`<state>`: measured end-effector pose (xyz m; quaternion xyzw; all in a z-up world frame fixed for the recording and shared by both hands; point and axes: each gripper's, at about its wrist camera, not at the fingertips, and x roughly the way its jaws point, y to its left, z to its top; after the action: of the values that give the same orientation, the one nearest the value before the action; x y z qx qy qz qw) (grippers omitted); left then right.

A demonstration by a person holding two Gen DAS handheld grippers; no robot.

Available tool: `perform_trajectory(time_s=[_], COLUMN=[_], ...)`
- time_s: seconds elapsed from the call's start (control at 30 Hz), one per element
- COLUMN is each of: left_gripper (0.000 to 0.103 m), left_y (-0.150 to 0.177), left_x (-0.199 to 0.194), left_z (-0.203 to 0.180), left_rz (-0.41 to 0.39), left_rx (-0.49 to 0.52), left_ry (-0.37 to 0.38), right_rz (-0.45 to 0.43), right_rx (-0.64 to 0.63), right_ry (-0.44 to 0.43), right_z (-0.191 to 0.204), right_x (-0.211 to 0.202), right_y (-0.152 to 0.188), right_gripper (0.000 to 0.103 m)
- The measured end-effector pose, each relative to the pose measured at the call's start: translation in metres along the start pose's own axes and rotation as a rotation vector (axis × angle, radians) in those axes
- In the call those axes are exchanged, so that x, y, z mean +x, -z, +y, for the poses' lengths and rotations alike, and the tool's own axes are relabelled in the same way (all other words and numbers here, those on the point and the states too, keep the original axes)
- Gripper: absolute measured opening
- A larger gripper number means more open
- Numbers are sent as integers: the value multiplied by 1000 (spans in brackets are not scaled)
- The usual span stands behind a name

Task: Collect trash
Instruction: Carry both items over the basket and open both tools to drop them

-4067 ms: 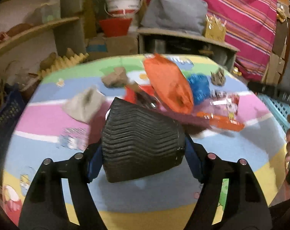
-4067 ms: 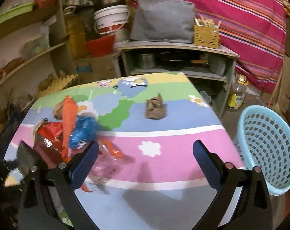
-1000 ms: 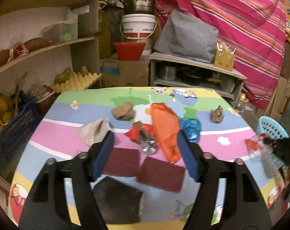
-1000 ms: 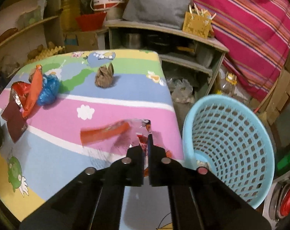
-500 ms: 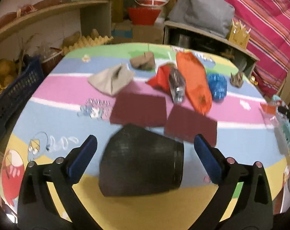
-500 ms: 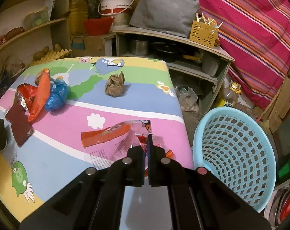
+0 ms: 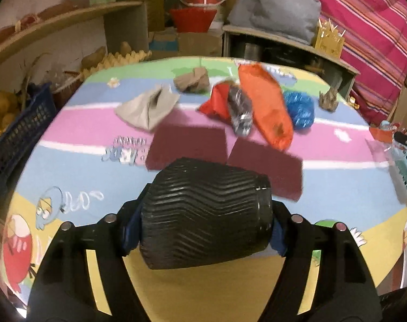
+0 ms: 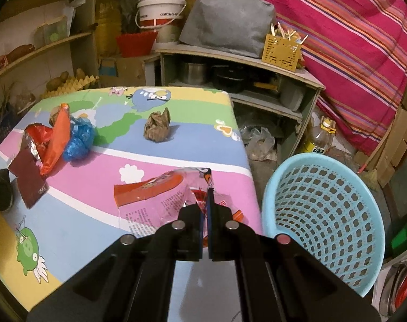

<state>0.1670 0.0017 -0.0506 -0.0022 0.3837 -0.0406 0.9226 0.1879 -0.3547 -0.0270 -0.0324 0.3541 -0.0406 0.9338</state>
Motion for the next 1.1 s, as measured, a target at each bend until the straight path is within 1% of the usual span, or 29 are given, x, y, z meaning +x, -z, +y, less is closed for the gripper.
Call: perform_trajectory(time_s=[0.03, 0.17, 0.23, 0.33, 0.4, 0.5, 0.63, 0.7, 0.83, 1.03, 1.1], left_gripper=[72, 72, 72, 72, 72, 72, 72, 72, 72, 72, 72], left_y=[-4, -31, -44, -63, -72, -82, -90, -93, -93, -87, -85], left_x=[-4, -26, -31, -33, -31, -26, -22, -18, -9, 11, 16], left_z=[-4, -38, -62, -112, -139, -190, -245, -275, -334, -396, -408], left_rz=[-13, -116, -155, -208, -222, -237, -247, -244, -238, -210, -199], left_rx=[1, 32, 42, 77, 94, 127, 165, 191, 243, 301, 311], left_ry=[3, 9, 33, 86, 121, 181, 248, 286, 340, 393, 399], right_rz=[-10, -40, -52, -68, -78, -89, -92, -89, -90, -82, -81], right_rx=[10, 71, 104, 144, 178, 220, 277, 300, 348, 396, 416], right_ry=[3, 14, 30, 62, 79, 128, 175, 194, 205, 220, 216], right_z=[-6, -34, -51, -79, -99, -130, -168, -182, -202, -223, -228], right_x=[-4, -17, -24, -33, -40, -51, -60, -61, -59, -53, -51], right_y=[-1, -3, -4, -4, -3, 0, 6, 11, 18, 26, 28], right_gripper=[2, 2, 2, 2, 2, 2, 2, 2, 2, 2, 2])
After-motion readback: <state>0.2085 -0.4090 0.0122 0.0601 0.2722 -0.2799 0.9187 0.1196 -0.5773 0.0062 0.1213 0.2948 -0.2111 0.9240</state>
